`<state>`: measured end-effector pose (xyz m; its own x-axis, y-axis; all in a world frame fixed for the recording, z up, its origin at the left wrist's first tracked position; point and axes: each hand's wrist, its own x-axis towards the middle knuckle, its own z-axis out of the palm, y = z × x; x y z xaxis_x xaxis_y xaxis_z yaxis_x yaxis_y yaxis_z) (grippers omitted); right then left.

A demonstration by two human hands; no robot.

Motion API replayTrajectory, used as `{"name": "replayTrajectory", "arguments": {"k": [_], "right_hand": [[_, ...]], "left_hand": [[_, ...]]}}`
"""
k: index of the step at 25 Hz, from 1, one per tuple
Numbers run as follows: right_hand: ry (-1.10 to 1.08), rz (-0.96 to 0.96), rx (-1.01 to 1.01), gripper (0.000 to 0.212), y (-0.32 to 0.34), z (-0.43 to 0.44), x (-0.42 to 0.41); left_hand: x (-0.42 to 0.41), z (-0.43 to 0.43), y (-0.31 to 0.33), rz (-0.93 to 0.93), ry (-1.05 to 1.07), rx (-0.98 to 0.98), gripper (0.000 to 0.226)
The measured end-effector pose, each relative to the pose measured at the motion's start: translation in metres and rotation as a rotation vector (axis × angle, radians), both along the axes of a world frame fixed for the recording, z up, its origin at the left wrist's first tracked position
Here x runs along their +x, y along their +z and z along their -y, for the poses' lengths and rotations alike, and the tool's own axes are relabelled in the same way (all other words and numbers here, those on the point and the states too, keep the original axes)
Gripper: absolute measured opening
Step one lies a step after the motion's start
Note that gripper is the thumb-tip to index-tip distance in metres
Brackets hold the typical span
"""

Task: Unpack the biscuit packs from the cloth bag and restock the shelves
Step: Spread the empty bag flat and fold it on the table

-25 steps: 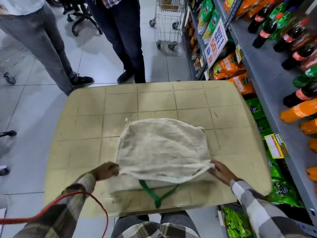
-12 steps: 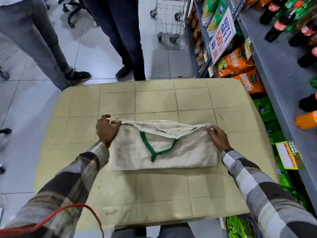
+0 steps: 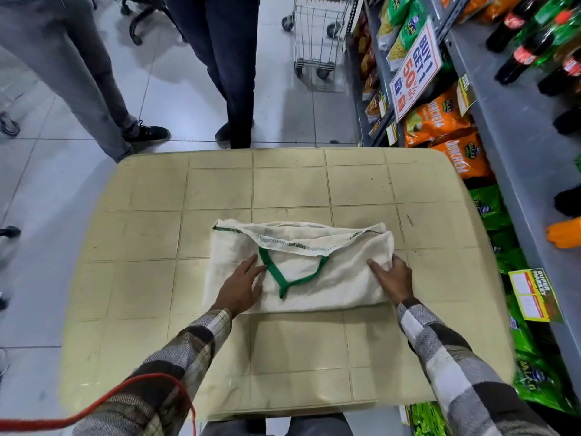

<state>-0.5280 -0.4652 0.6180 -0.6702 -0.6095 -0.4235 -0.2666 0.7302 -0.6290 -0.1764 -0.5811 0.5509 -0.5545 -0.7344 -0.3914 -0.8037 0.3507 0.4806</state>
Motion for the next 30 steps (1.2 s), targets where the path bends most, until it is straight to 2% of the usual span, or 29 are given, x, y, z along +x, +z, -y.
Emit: {"name": "replayTrajectory", "arguments": {"k": [4, 6, 8, 10, 12, 14, 15, 16, 17, 18, 19, 22, 24, 25, 27, 28, 29, 30], "right_hand": [[0.097, -0.119, -0.160, 0.038, 0.055, 0.040, 0.054], [0.215, -0.146, -0.216, 0.043, 0.076, 0.062, 0.099], [0.342, -0.145, -0.298, 0.043, 0.089, 0.080, 0.151], [0.433, -0.078, -0.340, 0.043, 0.084, 0.092, 0.199], [0.543, 0.068, -0.260, 0.039, 0.062, 0.099, 0.233], [0.694, 0.258, -0.083, 0.038, 0.034, 0.098, 0.250], [0.774, 0.312, -0.019, 0.037, 0.023, 0.094, 0.253], [0.818, 0.342, 0.005, 0.035, 0.013, 0.089, 0.252], [0.818, 0.350, 0.000, 0.032, 0.006, 0.085, 0.250], [0.782, 0.348, -0.034, 0.029, 0.001, 0.082, 0.247], [0.728, 0.309, -0.088, 0.028, 0.000, 0.080, 0.242], [0.603, 0.059, -0.266, 0.032, 0.000, 0.074, 0.217], [0.609, -0.110, -0.318, 0.039, 0.000, 0.069, 0.203], [0.635, -0.171, -0.292, 0.044, 0.000, 0.066, 0.199], [0.737, -0.262, -0.142, 0.057, -0.010, 0.057, 0.198], [0.788, -0.290, -0.056, 0.062, -0.020, 0.053, 0.198], [0.834, -0.318, 0.002, 0.067, -0.028, 0.048, 0.200], [0.869, -0.338, 0.032, 0.071, -0.036, 0.044, 0.201]], "left_hand": [[-0.004, 0.005, 0.005, -0.077, 0.025, 0.130, 0.044], [-0.004, 0.004, 0.015, -0.194, 0.182, 0.239, 0.037], [-0.002, 0.007, 0.026, -0.376, 0.463, 0.419, 0.036], [0.001, 0.008, 0.038, -0.621, 0.798, 0.630, 0.045], [0.007, 0.015, 0.047, -0.799, 1.088, 0.788, 0.056], [0.021, 0.022, 0.047, -0.904, 1.240, 0.891, 0.065], [0.028, 0.023, 0.045, -0.912, 1.248, 0.915, 0.066], [0.033, 0.022, 0.042, -0.912, 1.190, 0.919, 0.060], [0.037, 0.021, 0.043, -0.855, 1.119, 0.865, 0.044], [0.039, 0.020, 0.042, -0.765, 1.058, 0.741, 0.024], [0.039, 0.020, 0.043, -0.680, 1.026, 0.599, 0.016], [0.041, 0.015, 0.050, -0.602, 0.984, 0.202, 0.036], [0.041, 0.006, 0.054, -0.507, 0.836, -0.127, 0.049], [0.038, 0.000, 0.054, -0.430, 0.681, -0.285, 0.054], [0.027, -0.009, 0.051, -0.318, 0.172, -0.482, 0.060], [0.021, -0.011, 0.045, -0.257, -0.073, -0.494, 0.059], [0.019, -0.012, 0.035, -0.169, -0.229, -0.476, 0.057], [0.019, -0.011, 0.025, -0.059, -0.266, -0.408, 0.057]]}}
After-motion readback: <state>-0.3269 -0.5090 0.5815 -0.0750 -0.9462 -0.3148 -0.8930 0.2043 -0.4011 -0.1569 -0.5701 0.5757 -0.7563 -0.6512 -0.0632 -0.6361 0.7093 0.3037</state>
